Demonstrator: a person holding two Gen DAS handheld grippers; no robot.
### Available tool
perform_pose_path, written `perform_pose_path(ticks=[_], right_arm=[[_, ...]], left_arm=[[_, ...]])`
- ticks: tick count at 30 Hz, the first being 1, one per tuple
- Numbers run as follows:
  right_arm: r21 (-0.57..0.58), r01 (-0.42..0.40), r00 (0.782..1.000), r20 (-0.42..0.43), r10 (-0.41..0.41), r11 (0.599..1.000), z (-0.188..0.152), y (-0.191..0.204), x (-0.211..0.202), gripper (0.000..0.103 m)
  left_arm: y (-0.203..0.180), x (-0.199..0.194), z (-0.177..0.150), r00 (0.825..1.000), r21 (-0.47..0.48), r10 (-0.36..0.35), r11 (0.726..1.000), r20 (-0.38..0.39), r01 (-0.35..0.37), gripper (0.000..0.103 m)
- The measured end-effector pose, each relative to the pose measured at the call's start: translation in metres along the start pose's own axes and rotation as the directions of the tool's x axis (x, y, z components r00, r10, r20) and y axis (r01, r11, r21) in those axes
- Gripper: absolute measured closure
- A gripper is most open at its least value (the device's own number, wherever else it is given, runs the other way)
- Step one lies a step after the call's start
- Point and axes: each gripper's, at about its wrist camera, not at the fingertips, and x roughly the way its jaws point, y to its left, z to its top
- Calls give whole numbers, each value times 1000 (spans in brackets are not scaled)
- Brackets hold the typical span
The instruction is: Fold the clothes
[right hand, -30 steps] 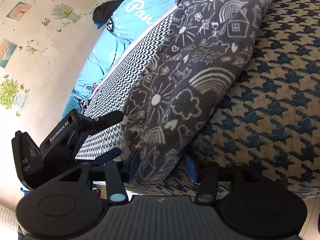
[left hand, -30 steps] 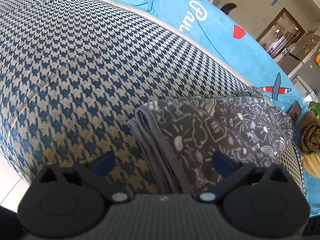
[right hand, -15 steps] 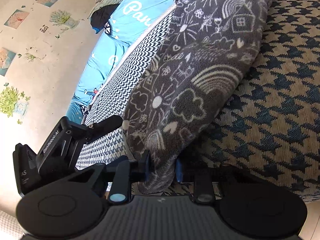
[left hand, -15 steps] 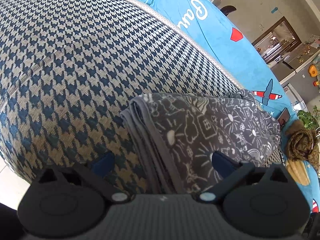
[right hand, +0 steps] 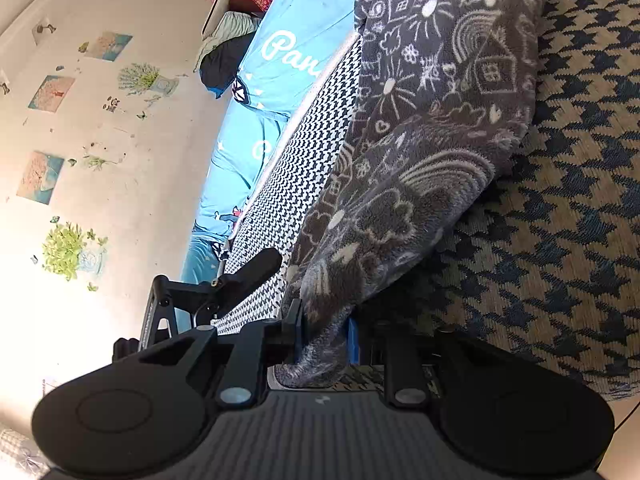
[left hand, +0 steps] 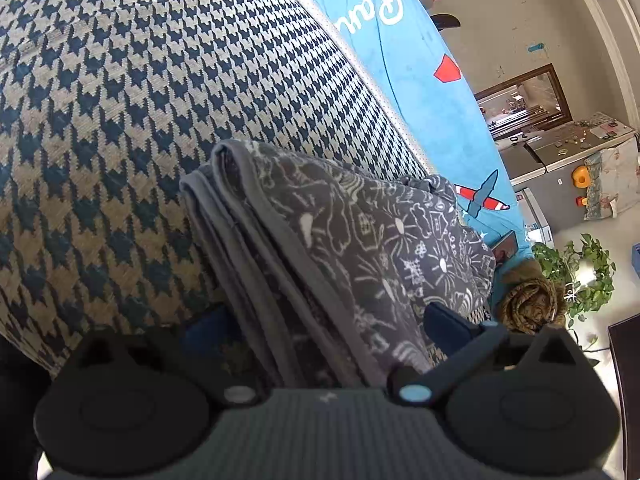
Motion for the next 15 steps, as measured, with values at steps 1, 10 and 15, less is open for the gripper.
perform_pose_path(ticks=[1, 10, 15], right_arm=[[2, -4, 1000, 2, 4, 1000, 1, 0, 0, 81], [-3, -3, 1000, 0, 3, 1000, 4, 1, -1, 81], [-21, 48, 998, -25, -49, 999, 0, -1, 6, 78]], left_arm=[[-1, 3, 0, 1000, -7, -5, 1000, 1, 5, 0], [-6, 21, 3, 997, -33, -25, 999, 75, 28, 1], [-5, 17, 4, 995, -15, -5, 1000, 104, 7, 21]])
